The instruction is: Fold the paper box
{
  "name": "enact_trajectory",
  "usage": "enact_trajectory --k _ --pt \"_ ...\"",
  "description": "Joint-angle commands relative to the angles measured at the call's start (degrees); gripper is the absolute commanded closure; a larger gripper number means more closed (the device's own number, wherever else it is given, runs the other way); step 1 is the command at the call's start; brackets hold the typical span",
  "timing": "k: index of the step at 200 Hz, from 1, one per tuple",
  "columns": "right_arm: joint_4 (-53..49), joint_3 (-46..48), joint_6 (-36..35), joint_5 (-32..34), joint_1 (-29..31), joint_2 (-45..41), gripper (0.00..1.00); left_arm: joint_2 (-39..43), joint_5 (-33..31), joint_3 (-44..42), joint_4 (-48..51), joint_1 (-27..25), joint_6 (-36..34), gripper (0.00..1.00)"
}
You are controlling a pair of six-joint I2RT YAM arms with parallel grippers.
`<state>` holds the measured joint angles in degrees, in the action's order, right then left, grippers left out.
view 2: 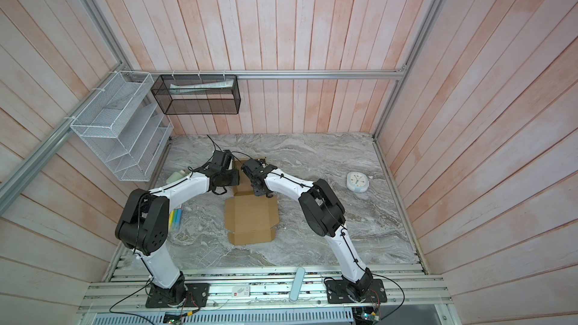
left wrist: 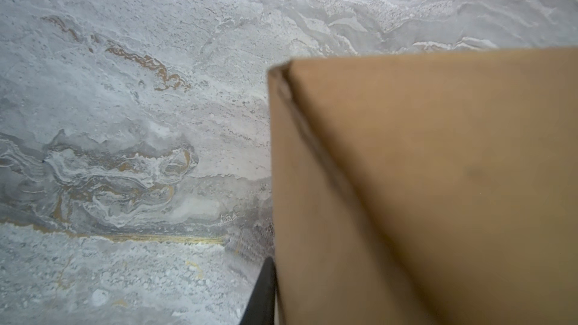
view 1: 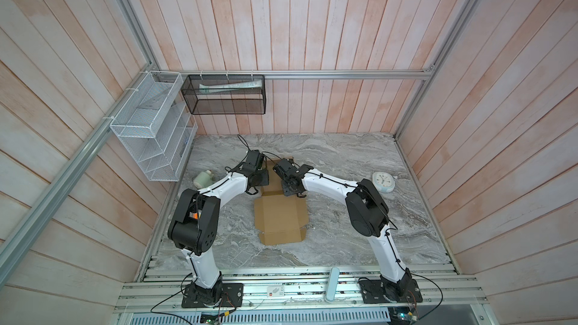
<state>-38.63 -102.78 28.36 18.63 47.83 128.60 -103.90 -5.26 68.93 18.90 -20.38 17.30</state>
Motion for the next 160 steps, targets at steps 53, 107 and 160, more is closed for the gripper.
enact_trajectory --k 53,107,160 --pt "0.42 -2.49 0.46 -3.22 -0.04 -0.97 0.95 -2.35 -7.73 1.3 2.0 -1.24 -1.4 1.0" --pt "-0.7 -3.47 0.91 -3.98 -0.02 -0.63 0.95 -1.39 -7.86 0.9 1.99 -1.42 -1.01 0.93" --pt "-0.97 -3.38 1.08 -4.39 -0.08 -0.54 0.95 0.45 -7.99 0.84 -0.27 -0.54 -0.62 0.71"
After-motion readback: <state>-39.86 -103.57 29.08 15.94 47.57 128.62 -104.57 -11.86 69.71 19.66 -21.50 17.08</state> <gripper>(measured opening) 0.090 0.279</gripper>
